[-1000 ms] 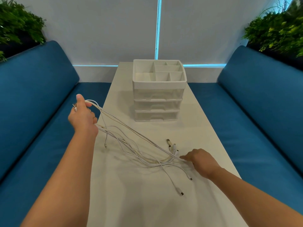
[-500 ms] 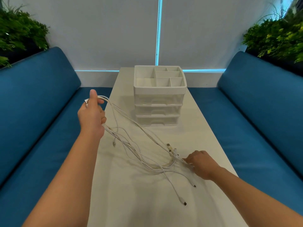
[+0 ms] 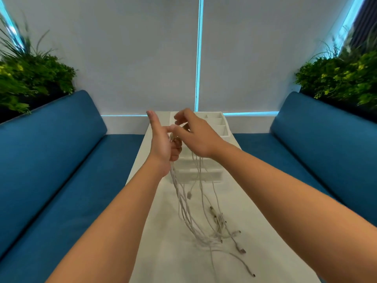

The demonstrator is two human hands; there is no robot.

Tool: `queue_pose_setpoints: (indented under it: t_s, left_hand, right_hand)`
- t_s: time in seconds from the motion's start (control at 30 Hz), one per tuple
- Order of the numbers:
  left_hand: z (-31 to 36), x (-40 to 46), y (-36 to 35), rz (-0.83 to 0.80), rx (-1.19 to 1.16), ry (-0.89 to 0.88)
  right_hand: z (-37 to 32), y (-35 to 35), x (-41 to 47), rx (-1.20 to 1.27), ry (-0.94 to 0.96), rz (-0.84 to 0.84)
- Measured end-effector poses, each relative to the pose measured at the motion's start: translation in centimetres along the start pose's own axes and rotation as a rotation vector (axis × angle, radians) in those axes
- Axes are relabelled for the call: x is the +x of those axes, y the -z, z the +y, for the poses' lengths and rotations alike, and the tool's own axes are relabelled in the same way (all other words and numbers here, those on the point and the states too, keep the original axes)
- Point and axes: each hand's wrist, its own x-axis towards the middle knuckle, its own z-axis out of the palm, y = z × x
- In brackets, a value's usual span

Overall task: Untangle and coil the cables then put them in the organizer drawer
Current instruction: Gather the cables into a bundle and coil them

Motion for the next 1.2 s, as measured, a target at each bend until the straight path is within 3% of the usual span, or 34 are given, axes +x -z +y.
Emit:
queue_pose_setpoints:
  t_s: [0.3,0.47,0.63,0.8,1.03,1.2]
  left_hand:
    - [2.7,-0.2,-2.5,-0.129,0.094,-0.015]
    - [2.6,0.0,-3.0,-0.170,0.087,0.025]
    - [2.1,-0.4,-3.3,-0.095,0.088,0.052]
    - [3.0,-1.2,-3.8,-0.065,0.182,0.043]
    - [2.0,0.6,-2.7,-0.080,0.132,0.043]
    - [-0.2,0.5,-1.5,-0.143,0.285,0.018]
  right_hand:
    - [-1.5,3.1,1.4,-0.370,-0.017,-0.077]
    - [-1.3,2.9,1.2,-0.508,-0.034,0.036]
    - [-0.6,2.9,1.4,-0.432,-0.176,-0.088]
    - [-1.1,3.6,1.4,-0.169,-0.298,-0.159]
    - [-0.7,2.6,1.3,-0.058,-0.316,0.002]
    - [-0.1,4.5,1.9,0.039,-0.331,0.112]
